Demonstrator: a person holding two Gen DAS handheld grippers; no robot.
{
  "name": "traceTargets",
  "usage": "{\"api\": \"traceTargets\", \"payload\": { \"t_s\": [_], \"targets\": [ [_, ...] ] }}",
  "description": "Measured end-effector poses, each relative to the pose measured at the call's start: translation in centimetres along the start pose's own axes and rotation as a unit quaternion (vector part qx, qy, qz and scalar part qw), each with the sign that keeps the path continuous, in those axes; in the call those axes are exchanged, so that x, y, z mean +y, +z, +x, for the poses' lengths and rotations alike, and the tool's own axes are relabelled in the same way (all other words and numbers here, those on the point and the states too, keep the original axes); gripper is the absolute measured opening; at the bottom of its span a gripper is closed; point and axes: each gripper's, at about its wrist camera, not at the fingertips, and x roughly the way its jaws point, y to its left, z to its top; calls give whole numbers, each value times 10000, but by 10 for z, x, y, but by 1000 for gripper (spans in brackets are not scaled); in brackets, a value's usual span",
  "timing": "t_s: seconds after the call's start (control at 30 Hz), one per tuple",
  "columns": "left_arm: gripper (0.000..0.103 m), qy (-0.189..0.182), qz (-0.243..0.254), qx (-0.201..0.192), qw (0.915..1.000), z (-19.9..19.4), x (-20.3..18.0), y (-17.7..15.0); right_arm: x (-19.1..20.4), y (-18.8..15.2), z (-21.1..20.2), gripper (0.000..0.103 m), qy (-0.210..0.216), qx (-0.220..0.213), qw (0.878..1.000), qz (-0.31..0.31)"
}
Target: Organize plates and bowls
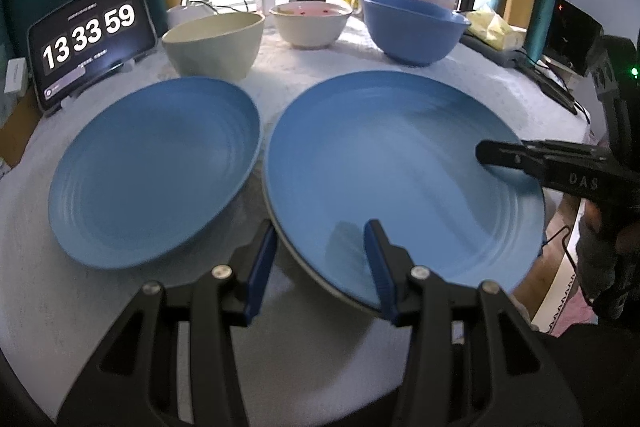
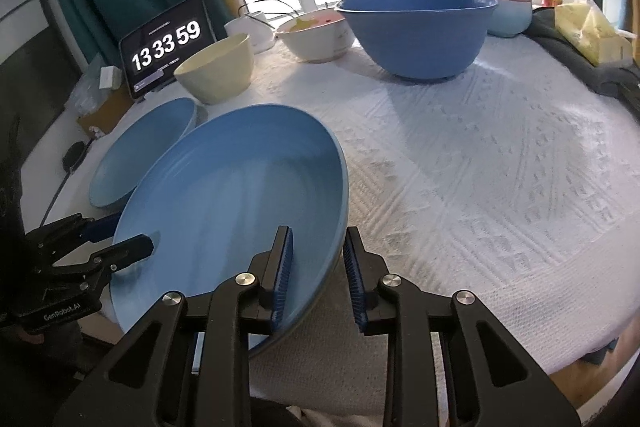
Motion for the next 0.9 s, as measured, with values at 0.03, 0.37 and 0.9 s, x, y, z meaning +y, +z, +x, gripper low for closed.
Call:
{"api": "traceTargets", "payload": {
  "t_s": [0.03, 0.37, 0.9],
  "targets": [
    [47, -5, 14, -5, 10000, 2, -1, 1, -1, 1, 0, 28, -58, -16, 10000, 17],
    [47, -47, -81, 14, 10000, 24, -6, 24, -16, 20, 13, 28, -322, -156, 9991, 233],
    [48, -137, -339, 8, 9993, 29, -1, 35, -33, 44, 20, 30, -559, -398, 9961, 559]
  ]
}}
